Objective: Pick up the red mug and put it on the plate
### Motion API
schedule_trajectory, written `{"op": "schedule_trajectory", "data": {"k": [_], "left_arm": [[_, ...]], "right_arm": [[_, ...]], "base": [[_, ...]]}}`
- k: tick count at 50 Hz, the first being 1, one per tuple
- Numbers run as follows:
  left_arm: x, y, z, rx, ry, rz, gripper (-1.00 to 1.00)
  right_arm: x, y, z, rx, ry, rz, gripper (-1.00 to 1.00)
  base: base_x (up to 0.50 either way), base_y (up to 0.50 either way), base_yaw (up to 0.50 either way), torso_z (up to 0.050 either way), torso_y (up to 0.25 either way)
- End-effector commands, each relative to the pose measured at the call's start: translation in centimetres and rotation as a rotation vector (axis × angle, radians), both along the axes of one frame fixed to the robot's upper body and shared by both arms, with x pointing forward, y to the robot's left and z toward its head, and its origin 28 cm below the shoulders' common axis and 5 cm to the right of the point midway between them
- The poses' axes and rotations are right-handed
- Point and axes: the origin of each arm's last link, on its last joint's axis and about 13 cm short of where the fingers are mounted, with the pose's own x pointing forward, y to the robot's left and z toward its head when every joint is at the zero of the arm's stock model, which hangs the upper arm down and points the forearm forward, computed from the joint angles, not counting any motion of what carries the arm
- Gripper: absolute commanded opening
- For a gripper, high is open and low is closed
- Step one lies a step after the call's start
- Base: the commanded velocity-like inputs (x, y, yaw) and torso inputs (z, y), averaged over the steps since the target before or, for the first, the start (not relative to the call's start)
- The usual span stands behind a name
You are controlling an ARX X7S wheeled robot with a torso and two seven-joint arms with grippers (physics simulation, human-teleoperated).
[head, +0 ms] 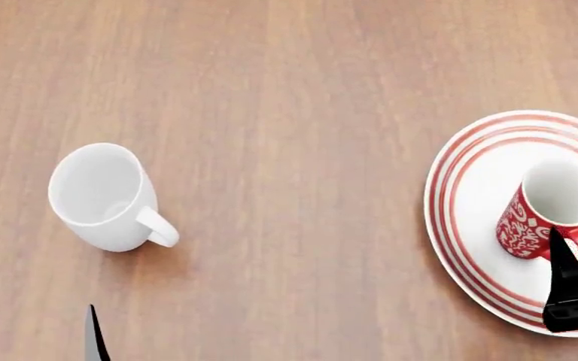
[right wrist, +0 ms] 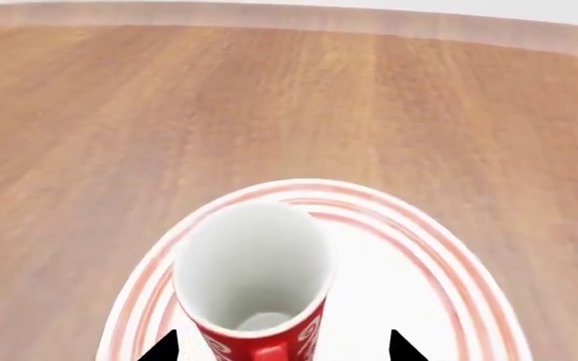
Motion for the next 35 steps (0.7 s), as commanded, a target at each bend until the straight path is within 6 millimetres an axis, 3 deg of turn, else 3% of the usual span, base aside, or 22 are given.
{"op": "schedule_trajectory", "data": {"k": [1,16,35], "left_arm": [[0.0,0.0,0.0,0.0,-0.003,-0.002,1.0],[0.0,0.0,0.0,-0.001,-0.006,-0.005,1.0],[0.0,0.0,0.0,-0.002,-0.009,-0.002,1.0]], "right_arm": [[-1.0,0.1,0.2,-0.004,-0.013,0.034,1.0],[-2.4,0.4,1.5,-0.013,-0.06,0.058,1.0],[-4.1,2.2,5.6,-0.039,-0.184,0.148,1.0]], "base": [[0.0,0.0,0.0,0.0,0.0],[0.0,0.0,0.0,0.0,0.0],[0.0,0.0,0.0,0.0,0.0]]}}
